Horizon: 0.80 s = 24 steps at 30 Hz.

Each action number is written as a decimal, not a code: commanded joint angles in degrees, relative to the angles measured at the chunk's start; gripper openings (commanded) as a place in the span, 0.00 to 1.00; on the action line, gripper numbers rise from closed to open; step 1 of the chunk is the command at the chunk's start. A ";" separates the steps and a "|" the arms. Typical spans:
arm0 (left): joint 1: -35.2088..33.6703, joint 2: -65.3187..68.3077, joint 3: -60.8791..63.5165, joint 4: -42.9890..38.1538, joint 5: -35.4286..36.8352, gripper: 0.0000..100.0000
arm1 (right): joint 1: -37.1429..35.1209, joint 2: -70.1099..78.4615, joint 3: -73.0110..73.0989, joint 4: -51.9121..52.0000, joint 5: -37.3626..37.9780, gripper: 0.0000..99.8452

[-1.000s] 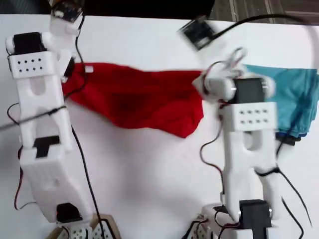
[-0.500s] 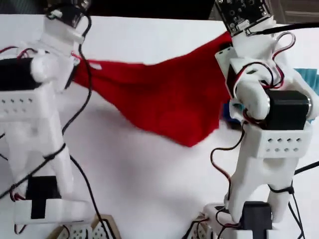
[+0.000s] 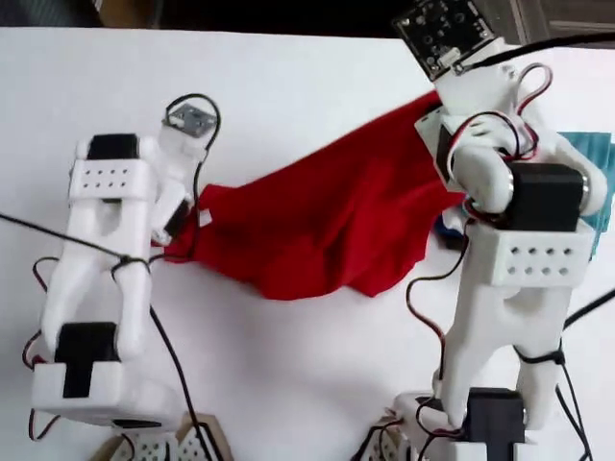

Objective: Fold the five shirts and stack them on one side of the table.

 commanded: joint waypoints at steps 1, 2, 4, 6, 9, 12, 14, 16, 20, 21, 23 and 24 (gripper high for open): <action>0.62 2.02 -0.31 -3.60 0.18 0.03 | 1.01 -2.24 3.69 -1.45 0.26 0.02; 1.23 2.90 -0.66 -4.40 0.18 0.03 | 1.01 -2.42 5.27 -2.51 0.26 0.02; 2.55 4.31 -2.15 -5.01 0.53 0.03 | 1.01 -2.68 8.26 -4.53 0.35 0.02; 3.78 5.54 -4.00 -4.92 0.62 0.03 | 1.01 -2.68 10.37 -5.76 0.44 0.02; 5.27 6.59 -6.73 -4.92 0.62 0.03 | 1.01 -2.68 12.40 -7.08 0.44 0.02; 6.51 6.95 -9.27 -4.92 0.62 0.03 | 1.01 -2.51 12.84 -7.78 0.44 0.02; 7.12 7.12 -10.15 -4.92 0.62 0.03 | 1.01 -2.24 13.01 -7.78 0.44 0.02; 7.21 7.74 -10.51 -4.92 0.53 0.03 | 1.01 -2.15 13.01 -7.96 0.53 0.02; 6.86 10.90 -10.59 -5.27 0.53 0.06 | 1.10 -2.15 13.10 -9.27 0.62 0.02; 6.86 11.69 -10.59 -5.27 0.62 0.09 | 1.10 -2.15 13.10 -9.45 0.62 0.02; 6.86 12.84 -10.59 -5.27 0.62 0.12 | 1.10 -2.15 13.10 -9.45 0.62 0.02; 6.86 13.10 -10.59 -5.36 0.62 0.13 | 1.10 -2.15 13.10 -9.45 0.62 0.02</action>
